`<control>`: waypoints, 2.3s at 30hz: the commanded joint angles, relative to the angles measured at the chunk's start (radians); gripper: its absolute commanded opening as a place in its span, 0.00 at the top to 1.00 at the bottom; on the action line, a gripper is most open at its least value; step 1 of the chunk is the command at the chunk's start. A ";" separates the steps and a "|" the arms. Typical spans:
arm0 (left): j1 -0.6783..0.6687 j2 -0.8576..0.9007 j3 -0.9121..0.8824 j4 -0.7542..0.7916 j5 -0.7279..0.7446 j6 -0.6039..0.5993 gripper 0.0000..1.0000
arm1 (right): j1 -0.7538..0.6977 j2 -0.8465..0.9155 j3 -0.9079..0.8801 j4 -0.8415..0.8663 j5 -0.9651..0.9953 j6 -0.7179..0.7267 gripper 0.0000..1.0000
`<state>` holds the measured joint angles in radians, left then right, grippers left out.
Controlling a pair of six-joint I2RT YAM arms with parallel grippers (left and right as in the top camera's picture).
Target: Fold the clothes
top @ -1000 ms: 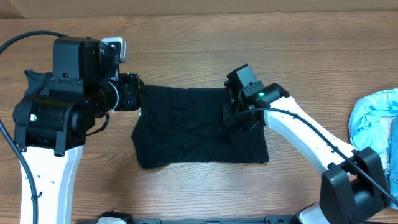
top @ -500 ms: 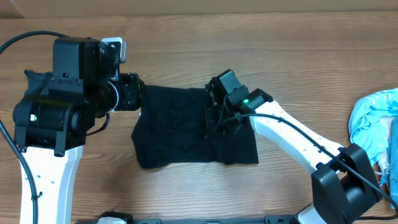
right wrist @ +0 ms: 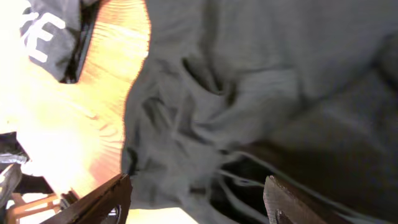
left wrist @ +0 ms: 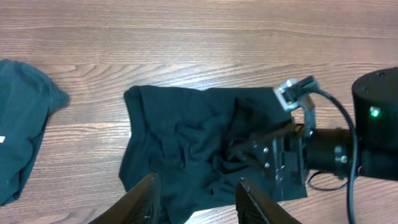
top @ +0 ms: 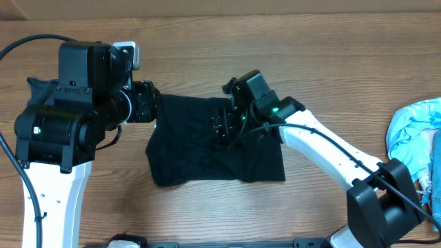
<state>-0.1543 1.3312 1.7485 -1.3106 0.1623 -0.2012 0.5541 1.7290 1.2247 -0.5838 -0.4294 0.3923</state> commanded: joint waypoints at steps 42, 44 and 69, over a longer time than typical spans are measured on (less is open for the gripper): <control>0.006 -0.014 0.028 0.013 -0.055 0.021 0.30 | 0.211 -0.011 -0.048 -0.240 -0.308 -0.237 0.96; 0.006 -0.014 0.028 0.002 -0.058 0.021 0.29 | 0.181 -0.094 -0.044 -0.268 -0.041 -0.121 0.96; 0.019 -0.003 0.011 -0.052 -0.095 -0.058 0.20 | 0.118 0.015 -0.045 -0.213 -0.183 -0.228 0.96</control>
<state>-0.1543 1.3312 1.7496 -1.3342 0.1074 -0.2031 0.7311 1.8336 1.1759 -0.8021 -0.7620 0.1303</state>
